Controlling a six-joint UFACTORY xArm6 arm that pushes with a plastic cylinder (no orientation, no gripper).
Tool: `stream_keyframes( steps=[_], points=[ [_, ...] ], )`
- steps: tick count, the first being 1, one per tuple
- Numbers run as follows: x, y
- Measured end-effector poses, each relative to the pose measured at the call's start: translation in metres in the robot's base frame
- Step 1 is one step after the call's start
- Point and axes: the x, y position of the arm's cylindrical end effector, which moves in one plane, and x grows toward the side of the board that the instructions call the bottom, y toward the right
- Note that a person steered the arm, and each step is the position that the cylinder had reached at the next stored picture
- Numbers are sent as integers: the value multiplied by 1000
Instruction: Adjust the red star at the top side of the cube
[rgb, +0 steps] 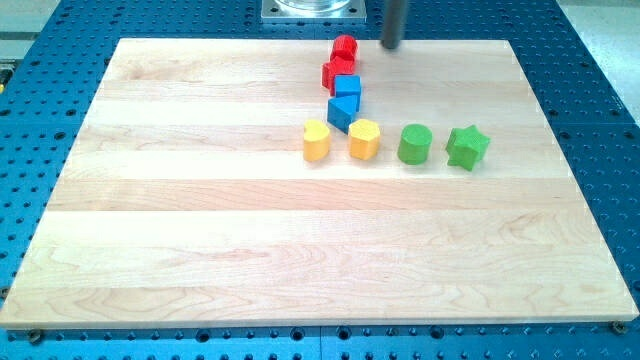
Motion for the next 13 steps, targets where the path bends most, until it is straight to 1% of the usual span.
stream_keyframes(
  steps=[2, 3, 4, 5, 9, 13],
  points=[
    [1, -95],
    [32, -129],
    [78, -138],
    [91, -148],
    [101, -128],
    [100, -81]
  ],
)
